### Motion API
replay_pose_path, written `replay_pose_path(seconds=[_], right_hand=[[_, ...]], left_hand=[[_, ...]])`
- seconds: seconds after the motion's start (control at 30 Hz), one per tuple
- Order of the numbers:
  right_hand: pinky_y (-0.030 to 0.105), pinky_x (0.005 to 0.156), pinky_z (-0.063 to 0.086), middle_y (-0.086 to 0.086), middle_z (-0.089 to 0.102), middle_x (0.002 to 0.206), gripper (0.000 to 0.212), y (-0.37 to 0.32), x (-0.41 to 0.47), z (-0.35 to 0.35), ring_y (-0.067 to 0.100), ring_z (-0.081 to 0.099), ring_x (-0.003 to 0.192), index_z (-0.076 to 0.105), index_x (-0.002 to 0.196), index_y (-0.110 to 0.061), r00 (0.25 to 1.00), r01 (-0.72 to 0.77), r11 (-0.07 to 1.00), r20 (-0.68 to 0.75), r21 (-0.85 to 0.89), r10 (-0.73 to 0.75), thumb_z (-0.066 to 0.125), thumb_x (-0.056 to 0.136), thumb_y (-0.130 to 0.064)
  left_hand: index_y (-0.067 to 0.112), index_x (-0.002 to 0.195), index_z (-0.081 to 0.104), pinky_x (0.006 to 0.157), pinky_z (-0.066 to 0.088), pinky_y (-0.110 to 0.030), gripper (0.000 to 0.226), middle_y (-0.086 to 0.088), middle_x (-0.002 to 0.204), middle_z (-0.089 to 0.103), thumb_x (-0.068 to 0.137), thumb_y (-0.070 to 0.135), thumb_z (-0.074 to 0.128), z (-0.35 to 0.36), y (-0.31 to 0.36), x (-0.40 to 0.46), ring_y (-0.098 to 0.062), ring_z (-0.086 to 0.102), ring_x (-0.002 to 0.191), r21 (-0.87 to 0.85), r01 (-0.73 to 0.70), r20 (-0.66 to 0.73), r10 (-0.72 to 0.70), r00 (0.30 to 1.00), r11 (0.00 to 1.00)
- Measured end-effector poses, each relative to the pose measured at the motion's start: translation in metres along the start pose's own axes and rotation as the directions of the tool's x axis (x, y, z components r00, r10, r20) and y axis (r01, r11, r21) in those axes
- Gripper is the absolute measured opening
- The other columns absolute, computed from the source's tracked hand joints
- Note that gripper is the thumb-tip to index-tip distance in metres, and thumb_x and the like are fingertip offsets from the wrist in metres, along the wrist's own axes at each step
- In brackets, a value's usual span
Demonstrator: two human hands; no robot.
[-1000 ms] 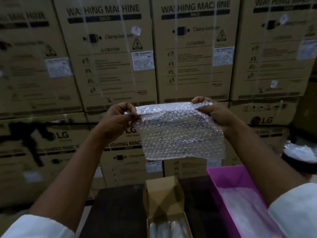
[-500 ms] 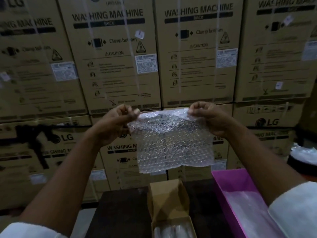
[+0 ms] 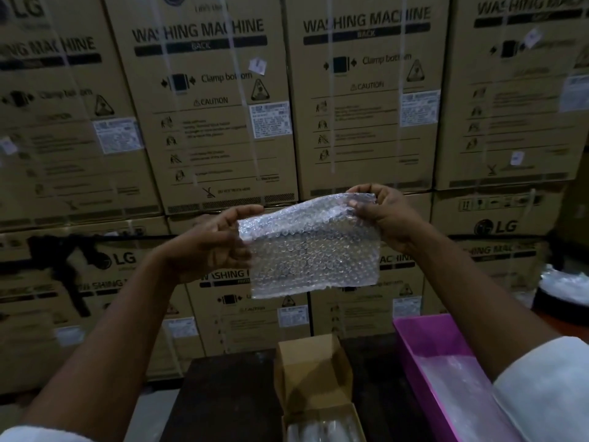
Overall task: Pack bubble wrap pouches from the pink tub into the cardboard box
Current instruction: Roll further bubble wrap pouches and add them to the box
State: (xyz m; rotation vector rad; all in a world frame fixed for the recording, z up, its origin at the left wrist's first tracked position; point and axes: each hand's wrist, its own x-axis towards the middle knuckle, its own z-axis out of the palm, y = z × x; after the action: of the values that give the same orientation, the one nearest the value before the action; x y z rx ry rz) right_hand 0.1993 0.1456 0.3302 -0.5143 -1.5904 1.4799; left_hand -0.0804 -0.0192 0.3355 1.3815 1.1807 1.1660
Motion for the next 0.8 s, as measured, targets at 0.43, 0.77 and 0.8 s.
replay_pose_path(seconds=[0.43,0.77,0.8], right_hand=[[0.026,0.057,0.056,0.005,0.069,0.087,0.011,-0.004,-0.002,0.006,0.015,0.068,0.071,0.062,0.099,-0.01,1.0,0.008,0.999,0.025,-0.052,-0.006,0.062,0.089,-0.004],[0.042,0.086,0.055,0.016,0.064,0.11,0.044,0.002,-0.007,-0.002,0.03,0.061,0.097,0.059,0.116,-0.01,0.97,-0.084,0.994,0.224,-0.072,0.098,0.069,0.074,-0.003],[0.043,0.089,0.053,0.015,0.065,0.108,0.041,0.004,-0.008,-0.005,0.031,0.061,0.099,0.06,0.113,-0.008,0.971,-0.074,0.995,0.224,-0.066,0.087,0.069,0.073,-0.002]], left_hand=[[0.009,0.1,0.062,0.062,0.058,-0.033,0.022,-0.009,0.089,0.069,0.08,0.016,0.068,0.021,0.0,0.005,-0.018,0.067,0.071,0.265,-0.069,-0.378,0.17,0.91,0.962],[0.009,0.107,0.055,0.059,0.053,-0.033,0.021,-0.01,0.087,0.065,0.087,0.016,0.059,0.024,-0.001,-0.002,-0.026,0.061,0.076,0.197,-0.136,-0.306,0.192,0.932,0.971],[0.01,0.106,0.056,0.058,0.054,-0.03,0.019,-0.008,0.086,0.067,0.087,0.012,0.06,0.024,-0.002,-0.004,-0.022,0.062,0.074,0.183,-0.135,-0.297,0.186,0.937,0.974]])
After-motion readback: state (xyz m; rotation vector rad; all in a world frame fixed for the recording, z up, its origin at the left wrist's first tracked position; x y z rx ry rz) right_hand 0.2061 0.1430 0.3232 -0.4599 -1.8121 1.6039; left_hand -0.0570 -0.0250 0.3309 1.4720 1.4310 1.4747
